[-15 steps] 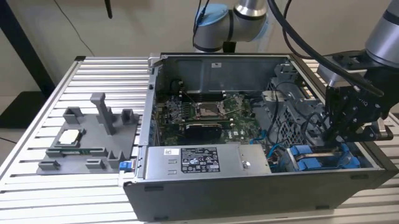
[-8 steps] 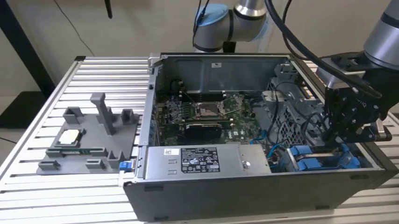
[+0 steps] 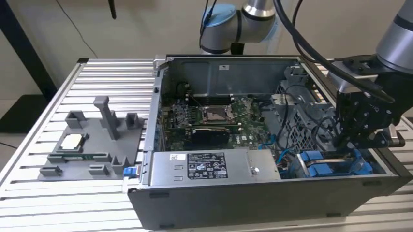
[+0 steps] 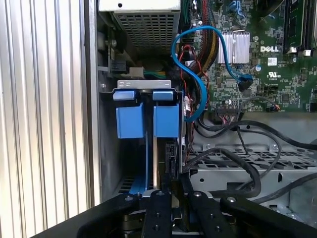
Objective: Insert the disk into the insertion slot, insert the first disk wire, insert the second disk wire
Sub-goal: 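Insert the first disk wire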
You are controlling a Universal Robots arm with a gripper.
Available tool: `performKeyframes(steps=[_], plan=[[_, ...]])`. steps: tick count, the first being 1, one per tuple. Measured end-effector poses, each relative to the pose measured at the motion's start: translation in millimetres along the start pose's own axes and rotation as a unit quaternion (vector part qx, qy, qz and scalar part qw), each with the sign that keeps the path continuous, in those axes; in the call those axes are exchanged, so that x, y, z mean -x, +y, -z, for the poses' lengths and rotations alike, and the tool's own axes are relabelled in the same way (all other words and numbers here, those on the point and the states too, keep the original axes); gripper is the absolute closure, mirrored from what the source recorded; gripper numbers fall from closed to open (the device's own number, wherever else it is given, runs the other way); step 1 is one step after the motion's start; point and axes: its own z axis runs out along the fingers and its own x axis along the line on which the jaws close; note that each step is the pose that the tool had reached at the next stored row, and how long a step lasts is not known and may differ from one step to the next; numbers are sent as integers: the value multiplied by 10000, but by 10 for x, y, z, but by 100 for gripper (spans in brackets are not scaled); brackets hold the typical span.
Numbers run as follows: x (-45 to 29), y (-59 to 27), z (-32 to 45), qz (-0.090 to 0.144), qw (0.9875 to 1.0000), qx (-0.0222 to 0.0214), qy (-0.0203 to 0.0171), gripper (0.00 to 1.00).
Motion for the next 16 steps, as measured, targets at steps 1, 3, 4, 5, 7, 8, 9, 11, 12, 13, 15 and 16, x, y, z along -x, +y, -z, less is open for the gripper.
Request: performKeyframes(steps=[1,3,4,5,7,8,9,11,12,13,15,16], plan=[[0,-1,3,0,10000,6,-1,81],[0,-4,8,0,10000,16,-4,81],[0,-6,11,0,10000,18,-6,81],[0,-6,14,-1,10000,18,-7,81],[0,-14,17,0,10000,19,-21,81],[0,-19,15,-1,10000,19,-31,81],[0,-22,18,-1,10000,20,-36,81],[-1,-25,20,-2,10000,19,-55,81],[0,-27,20,-2,10000,19,-61,81],[0,-28,20,-2,10000,19,-63,81],[0,-28,17,-3,10000,19,-64,81],[-1,-28,15,-5,10000,20,-64,81]])
